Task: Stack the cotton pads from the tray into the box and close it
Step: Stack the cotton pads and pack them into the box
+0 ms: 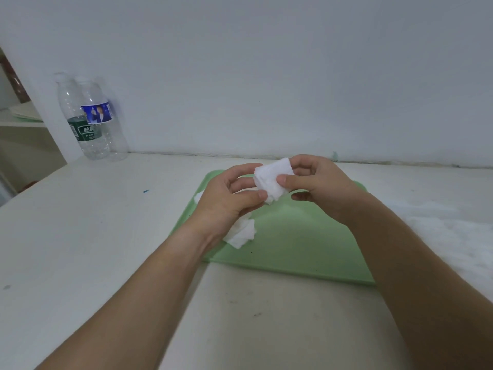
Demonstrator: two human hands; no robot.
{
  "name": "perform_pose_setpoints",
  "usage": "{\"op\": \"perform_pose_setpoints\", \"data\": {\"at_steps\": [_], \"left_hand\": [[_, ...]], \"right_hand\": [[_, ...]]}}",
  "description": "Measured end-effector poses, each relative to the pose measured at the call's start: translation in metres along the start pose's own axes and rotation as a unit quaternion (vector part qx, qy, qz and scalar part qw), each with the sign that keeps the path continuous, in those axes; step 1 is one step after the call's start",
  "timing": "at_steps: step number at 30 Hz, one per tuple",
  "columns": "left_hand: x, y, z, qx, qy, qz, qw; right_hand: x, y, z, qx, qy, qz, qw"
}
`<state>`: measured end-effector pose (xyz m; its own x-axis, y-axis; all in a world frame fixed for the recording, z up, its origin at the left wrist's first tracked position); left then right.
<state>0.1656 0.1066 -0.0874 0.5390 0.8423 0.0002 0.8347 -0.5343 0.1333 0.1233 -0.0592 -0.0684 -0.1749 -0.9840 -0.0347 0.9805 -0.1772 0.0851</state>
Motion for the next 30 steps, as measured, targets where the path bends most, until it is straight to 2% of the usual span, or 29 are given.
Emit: {"op": "perform_pose_setpoints", "data": {"at_steps": [6,12,19,22,26,30], "left_hand": [[0.012,0.001,0.001,0.008,0.023,-0.061,0.998],[0.011,0.001,0.0,0.013,0.015,-0.062,0.998],[0.017,0.002,0.008,0.048,0.003,-0.079,0.996],[0.022,0.003,0.012,0.059,-0.009,-0.096,0.994],[0.023,0.001,0.015,0.084,-0.034,-0.109,0.99],[0.023,-0.001,0.014,0.095,-0.053,-0.112,0.988]], "right_hand": [[0.0,0.002,-0.004,-0.017,0.058,0.004,0.998],[0.002,0.002,-0.013,-0.044,0.126,0.011,0.991],[0.007,0.002,-0.017,-0.056,0.177,-0.007,0.983],[0.016,0.003,-0.014,-0.038,0.212,-0.051,0.975],[0.034,0.004,-0.016,-0.033,0.142,-0.147,0.978],[0.023,0.005,-0.023,-0.044,0.085,-0.149,0.984]]}}
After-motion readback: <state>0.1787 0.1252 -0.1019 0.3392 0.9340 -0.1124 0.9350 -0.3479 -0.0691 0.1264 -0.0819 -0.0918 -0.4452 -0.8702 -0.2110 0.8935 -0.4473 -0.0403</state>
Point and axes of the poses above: each hand's wrist, its own y-axis towards the middle knuckle, its own x-axis out of the back of the hand, z = x × y, the point moved 8 cm from there along y, towards the middle knuckle, and after that the axes turned 12 degrees about y, right-handed, at the moved point
